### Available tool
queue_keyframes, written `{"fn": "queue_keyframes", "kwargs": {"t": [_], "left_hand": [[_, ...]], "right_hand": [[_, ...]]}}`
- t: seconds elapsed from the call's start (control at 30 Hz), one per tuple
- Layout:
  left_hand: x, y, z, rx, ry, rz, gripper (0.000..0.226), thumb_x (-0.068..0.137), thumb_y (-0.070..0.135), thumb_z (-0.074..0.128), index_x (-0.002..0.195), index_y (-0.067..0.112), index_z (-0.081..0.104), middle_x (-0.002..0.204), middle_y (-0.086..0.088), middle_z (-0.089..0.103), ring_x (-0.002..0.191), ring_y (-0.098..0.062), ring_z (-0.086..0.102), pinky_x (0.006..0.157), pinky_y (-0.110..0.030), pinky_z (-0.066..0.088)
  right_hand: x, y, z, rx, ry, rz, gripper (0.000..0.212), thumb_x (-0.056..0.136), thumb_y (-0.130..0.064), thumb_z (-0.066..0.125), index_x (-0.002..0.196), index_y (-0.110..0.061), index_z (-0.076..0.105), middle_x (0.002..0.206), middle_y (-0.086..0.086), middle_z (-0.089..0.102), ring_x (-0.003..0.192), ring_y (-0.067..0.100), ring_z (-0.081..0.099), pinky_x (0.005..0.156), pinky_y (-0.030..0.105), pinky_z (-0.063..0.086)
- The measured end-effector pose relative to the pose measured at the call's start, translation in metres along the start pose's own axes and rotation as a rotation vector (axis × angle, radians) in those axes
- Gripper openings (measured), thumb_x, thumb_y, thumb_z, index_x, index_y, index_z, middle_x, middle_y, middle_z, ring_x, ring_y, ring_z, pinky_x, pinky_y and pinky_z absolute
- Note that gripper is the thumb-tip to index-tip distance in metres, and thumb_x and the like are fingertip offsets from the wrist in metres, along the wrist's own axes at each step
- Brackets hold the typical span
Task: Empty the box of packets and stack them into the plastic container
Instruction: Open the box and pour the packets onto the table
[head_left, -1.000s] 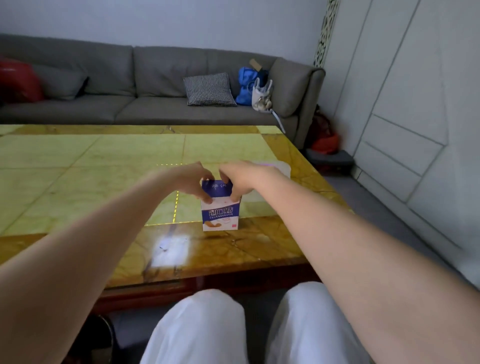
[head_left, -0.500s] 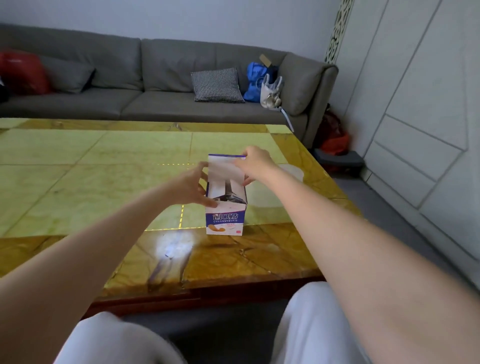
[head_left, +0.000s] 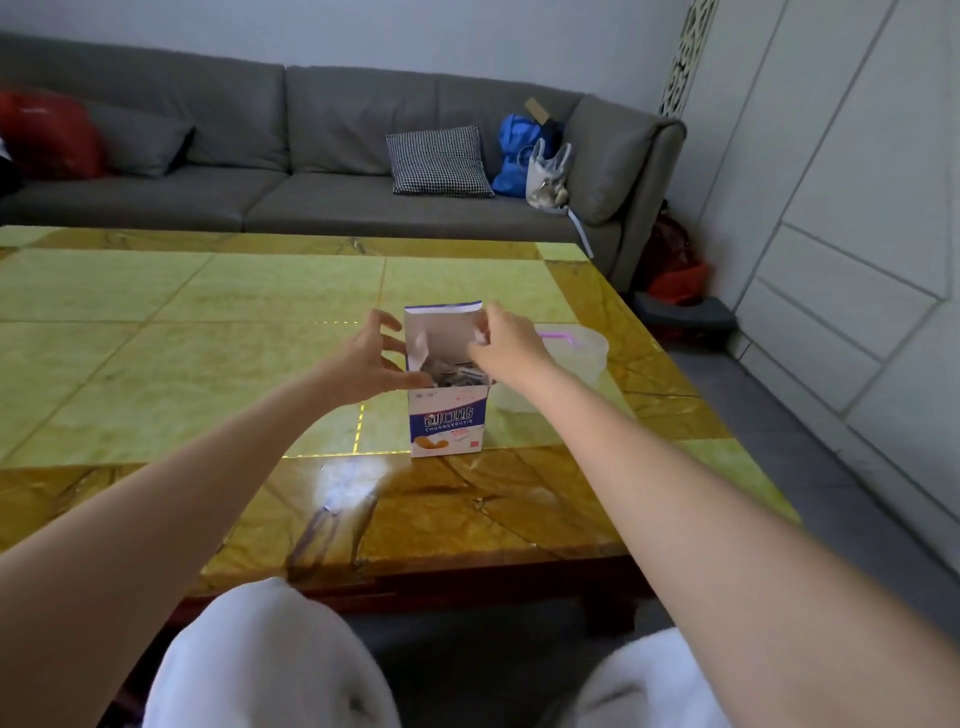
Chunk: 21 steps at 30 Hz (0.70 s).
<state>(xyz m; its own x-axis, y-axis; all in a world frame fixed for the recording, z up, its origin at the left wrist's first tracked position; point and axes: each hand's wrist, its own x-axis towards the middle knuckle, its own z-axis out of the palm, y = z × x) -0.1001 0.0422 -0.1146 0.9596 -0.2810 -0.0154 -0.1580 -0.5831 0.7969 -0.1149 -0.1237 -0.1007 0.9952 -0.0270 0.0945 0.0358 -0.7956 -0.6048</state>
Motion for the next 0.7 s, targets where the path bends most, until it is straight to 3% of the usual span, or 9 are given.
{"fn": "queue_keyframes", "kwargs": {"t": [0.07,0.13,0.2,0.3,0.37,0.43,0.53,0.63,0.7], "left_hand": [[-0.002,-0.002,-0.001,-0.175,0.07,-0.037,0.044,0.084,0.006,0.062,0.114,0.008,0.029,0.12,-0.019,0.055,0.088,-0.024,0.056,0.067,-0.031,0.052],[-0.003,-0.009,-0.002,-0.184,0.223,-0.003,0.033,0.087,0.002,0.054,0.105,0.01,0.029,0.118,-0.021,0.057,0.086,-0.027,0.058,0.064,-0.032,0.054],[-0.005,-0.018,-0.003,0.045,0.338,0.085,0.035,0.083,0.004,0.06,0.105,0.01,0.034,0.12,-0.016,0.054,0.09,-0.026,0.057,0.073,-0.041,0.054],[-0.008,-0.025,-0.005,0.576,0.397,0.256,0.041,0.078,0.015,0.068,0.114,0.009,0.048,0.123,-0.013,0.045,0.108,-0.027,0.046,0.09,-0.037,0.04],[-0.009,-0.022,-0.008,0.772,0.343,0.417,0.04,0.081,0.017,0.064,0.119,0.013,0.053,0.127,-0.01,0.046,0.113,-0.026,0.044,0.096,-0.037,0.037],[-0.008,-0.017,-0.007,0.731,0.243,0.476,0.048,0.084,0.018,0.061,0.13,0.015,0.048,0.136,-0.008,0.042,0.119,-0.027,0.042,0.1,-0.041,0.04],[-0.005,-0.009,-0.003,0.536,0.067,0.295,0.067,0.086,0.032,0.06,0.143,0.021,0.028,0.15,-0.002,0.028,0.133,-0.028,0.031,0.105,-0.044,0.033],[-0.001,-0.009,0.002,0.367,-0.11,0.091,0.082,0.078,0.032,0.069,0.144,0.017,0.023,0.147,-0.007,0.036,0.13,-0.025,0.039,0.098,-0.037,0.04],[0.001,-0.013,0.003,0.279,-0.124,0.047,0.082,0.075,0.026,0.074,0.142,0.013,0.028,0.139,-0.008,0.045,0.12,-0.021,0.046,0.089,-0.031,0.044]], "right_hand": [[-0.001,0.001,-0.003,-0.034,0.047,0.048,0.04,0.091,-0.002,0.048,0.129,-0.001,0.037,0.126,0.017,0.048,0.108,0.03,0.052,0.073,0.027,0.037],[-0.002,0.003,-0.004,-0.098,0.072,0.06,0.045,0.088,0.003,0.05,0.129,-0.001,0.034,0.129,0.019,0.041,0.109,0.032,0.051,0.075,0.029,0.038],[-0.008,0.003,-0.004,-0.335,0.117,0.001,0.038,0.085,0.001,0.054,0.121,-0.004,0.041,0.127,0.017,0.039,0.106,0.031,0.048,0.077,0.032,0.04],[-0.01,0.002,-0.003,-0.737,0.126,-0.267,0.013,0.086,-0.005,0.056,0.099,-0.007,0.059,0.116,0.009,0.049,0.109,0.027,0.043,0.094,0.038,0.034],[-0.008,-0.003,-0.006,-0.69,-0.015,-0.377,0.014,0.088,-0.006,0.054,0.099,-0.009,0.062,0.108,0.005,0.056,0.109,0.025,0.048,0.099,0.038,0.031],[-0.005,-0.01,-0.012,-0.576,-0.179,-0.386,0.031,0.089,-0.011,0.054,0.119,-0.013,0.056,0.12,0.005,0.056,0.116,0.025,0.049,0.099,0.038,0.032],[0.003,-0.014,-0.024,-0.415,-0.366,-0.323,0.059,0.085,-0.019,0.062,0.139,-0.02,0.038,0.139,0.004,0.045,0.115,0.021,0.051,0.086,0.028,0.039],[0.012,-0.013,-0.022,-0.507,-0.407,-0.337,0.051,0.084,-0.024,0.065,0.131,-0.019,0.047,0.128,0.006,0.055,0.101,0.017,0.053,0.078,0.025,0.043],[0.016,-0.016,-0.017,-0.514,-0.429,-0.349,0.05,0.084,-0.022,0.065,0.131,-0.02,0.048,0.125,0.006,0.057,0.105,0.019,0.055,0.079,0.025,0.044]]}}
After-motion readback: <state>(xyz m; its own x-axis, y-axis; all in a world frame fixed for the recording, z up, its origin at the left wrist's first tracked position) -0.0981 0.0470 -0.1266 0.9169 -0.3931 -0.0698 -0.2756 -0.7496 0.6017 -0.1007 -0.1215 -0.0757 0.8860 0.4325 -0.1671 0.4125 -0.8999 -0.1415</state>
